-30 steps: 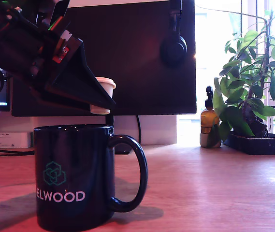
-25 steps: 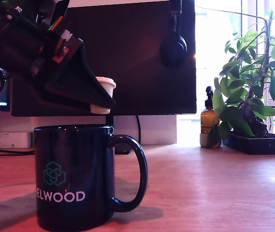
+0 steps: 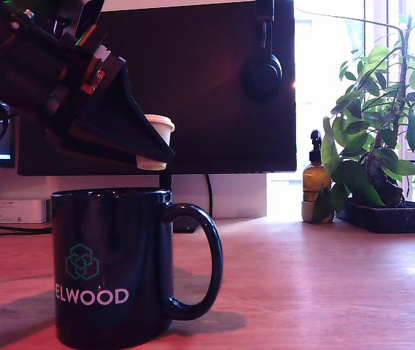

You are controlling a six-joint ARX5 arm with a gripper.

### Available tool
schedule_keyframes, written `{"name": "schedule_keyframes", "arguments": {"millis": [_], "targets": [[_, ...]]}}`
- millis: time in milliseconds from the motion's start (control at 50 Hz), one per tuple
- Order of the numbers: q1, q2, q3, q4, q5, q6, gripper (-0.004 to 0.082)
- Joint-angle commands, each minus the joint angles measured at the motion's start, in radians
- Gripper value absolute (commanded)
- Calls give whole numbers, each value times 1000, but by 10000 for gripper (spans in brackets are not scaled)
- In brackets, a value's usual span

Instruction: Pick up the coffee capsules from the table one by one and drop them inside the nearest coffee cup

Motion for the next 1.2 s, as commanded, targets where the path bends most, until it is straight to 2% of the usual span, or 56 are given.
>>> {"name": "schedule_keyframes", "arguments": {"millis": [0,220,640,780,940,1180], "targets": [[2,0,-14,1,2,-2,208],[-15,-52,-14,-53,8,-10,208],[-51,-182,-14,-264,7,-9,209],[-51,-217,-14,-328,-8,-9,208],[-50,-241,-14,-377,-49,-9,209],[-50,-240,-14,-388,-84,-9,209]]}}
